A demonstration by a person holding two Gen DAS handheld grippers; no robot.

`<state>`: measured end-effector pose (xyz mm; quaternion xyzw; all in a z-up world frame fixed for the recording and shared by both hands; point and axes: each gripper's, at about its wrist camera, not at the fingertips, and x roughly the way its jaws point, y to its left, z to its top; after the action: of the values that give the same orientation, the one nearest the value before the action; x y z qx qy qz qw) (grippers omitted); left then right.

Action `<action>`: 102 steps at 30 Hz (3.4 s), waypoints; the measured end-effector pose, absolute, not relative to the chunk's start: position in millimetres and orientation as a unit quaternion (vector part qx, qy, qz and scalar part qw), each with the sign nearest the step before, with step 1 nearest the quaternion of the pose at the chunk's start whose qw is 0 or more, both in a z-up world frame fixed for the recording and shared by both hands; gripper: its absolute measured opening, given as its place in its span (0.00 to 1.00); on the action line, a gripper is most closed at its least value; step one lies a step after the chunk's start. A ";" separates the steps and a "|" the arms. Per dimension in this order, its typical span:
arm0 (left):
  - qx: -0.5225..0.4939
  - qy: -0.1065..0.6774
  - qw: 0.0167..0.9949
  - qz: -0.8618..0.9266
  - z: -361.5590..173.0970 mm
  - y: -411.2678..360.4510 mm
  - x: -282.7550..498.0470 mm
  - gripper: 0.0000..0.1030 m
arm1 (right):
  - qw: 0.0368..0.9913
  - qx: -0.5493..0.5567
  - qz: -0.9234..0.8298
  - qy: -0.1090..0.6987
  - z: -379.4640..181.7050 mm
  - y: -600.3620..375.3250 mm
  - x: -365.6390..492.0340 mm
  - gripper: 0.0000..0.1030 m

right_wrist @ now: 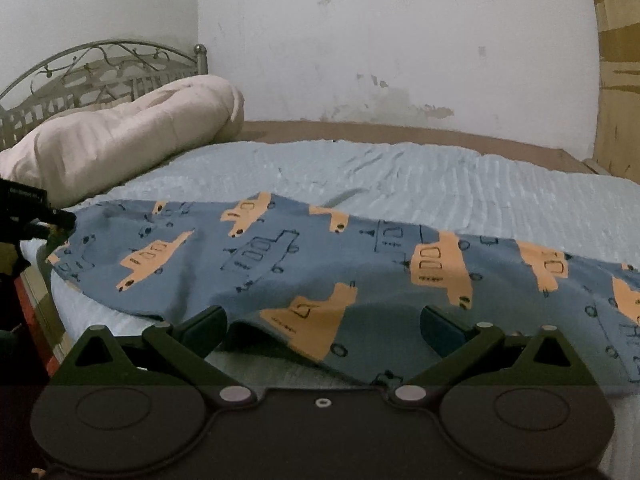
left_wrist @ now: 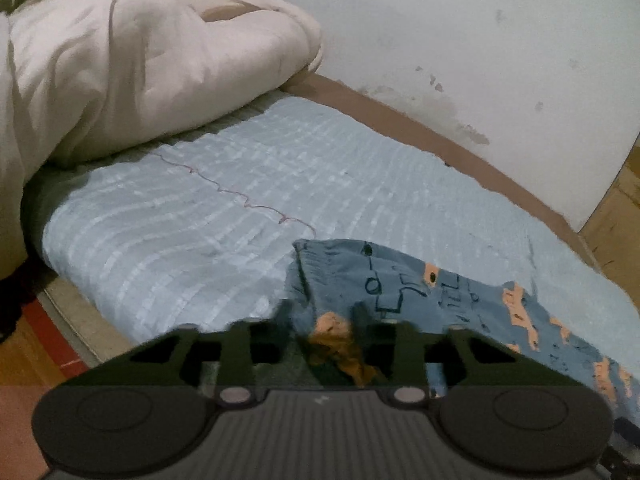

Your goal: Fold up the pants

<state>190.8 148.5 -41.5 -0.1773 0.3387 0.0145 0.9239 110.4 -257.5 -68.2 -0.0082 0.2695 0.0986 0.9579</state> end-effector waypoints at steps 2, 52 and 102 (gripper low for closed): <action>-0.176 0.330 0.927 0.030 -34.8 145.7 188.4 0.17 | 0.957 -0.007 0.099 0.272 -69.2 -256.2 109.0 0.99; 0.027 0.309 0.950 0.045 -30.6 11.8 189.9 0.99 | 0.941 -0.159 0.113 0.275 -52.0 -219.8 252.9 0.99; 0.097 0.366 0.921 -0.088 -62.0 -104.4 194.2 1.00 | 0.884 0.397 -0.122 0.216 -61.0 -509.9 54.6 0.61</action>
<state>194.2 -104.3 -62.0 0.0967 0.3662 -0.0882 0.9213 54.6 -509.9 -61.0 0.3967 0.2160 -0.1215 0.8839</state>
